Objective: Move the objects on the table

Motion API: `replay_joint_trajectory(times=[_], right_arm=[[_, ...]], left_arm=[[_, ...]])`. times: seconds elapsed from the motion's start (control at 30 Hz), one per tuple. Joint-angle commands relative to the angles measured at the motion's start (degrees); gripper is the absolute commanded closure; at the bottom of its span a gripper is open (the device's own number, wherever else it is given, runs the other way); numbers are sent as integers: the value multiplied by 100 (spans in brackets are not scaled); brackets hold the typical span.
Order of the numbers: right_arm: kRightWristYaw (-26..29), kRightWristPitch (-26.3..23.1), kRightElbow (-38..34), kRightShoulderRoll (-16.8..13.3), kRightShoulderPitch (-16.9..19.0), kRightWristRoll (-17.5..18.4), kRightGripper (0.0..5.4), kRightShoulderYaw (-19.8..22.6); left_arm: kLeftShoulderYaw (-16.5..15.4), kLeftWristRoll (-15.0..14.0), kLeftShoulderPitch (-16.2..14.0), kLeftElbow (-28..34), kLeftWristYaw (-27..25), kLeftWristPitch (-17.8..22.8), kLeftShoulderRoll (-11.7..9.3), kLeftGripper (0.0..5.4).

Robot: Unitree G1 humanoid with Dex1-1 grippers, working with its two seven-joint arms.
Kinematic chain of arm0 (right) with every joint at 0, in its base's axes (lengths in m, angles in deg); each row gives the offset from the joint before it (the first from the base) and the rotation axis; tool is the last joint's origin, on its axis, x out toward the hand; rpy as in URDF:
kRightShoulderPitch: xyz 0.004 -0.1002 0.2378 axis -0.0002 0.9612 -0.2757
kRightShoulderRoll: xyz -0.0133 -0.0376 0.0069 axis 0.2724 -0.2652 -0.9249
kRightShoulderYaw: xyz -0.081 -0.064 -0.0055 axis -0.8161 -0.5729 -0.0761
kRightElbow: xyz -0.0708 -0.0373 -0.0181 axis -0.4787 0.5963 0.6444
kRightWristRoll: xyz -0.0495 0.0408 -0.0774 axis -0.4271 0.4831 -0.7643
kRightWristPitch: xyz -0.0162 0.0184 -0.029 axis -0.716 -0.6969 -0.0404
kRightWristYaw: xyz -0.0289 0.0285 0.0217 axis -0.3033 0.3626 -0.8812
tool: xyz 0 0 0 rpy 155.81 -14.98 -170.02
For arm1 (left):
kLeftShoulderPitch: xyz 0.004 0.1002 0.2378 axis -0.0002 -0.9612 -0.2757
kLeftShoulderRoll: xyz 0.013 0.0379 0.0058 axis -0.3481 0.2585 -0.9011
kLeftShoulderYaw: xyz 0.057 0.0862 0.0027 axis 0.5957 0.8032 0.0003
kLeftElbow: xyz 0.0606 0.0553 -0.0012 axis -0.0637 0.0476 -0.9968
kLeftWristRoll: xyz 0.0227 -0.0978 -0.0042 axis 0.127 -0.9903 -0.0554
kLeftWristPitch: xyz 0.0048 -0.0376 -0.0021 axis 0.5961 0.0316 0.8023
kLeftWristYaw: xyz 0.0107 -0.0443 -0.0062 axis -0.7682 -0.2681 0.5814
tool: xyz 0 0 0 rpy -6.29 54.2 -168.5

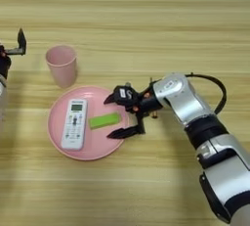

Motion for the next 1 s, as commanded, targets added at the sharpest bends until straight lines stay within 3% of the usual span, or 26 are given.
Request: replay_joint_trajectory(times=[0.03,0.4,1.0], right_arm=[[-117,211,302,164,-139,-304,10,-170],[-112,362,517,292,-208,-538,130,-356],[122,218,406,86,-172,-678,337,-544]], left_arm=[[33,-25,-32,83,-12,-55,31,1],[43,-32,-34,79,-31,-80,22,0],[27,-55,-12,45,-46,-109,35,0]])
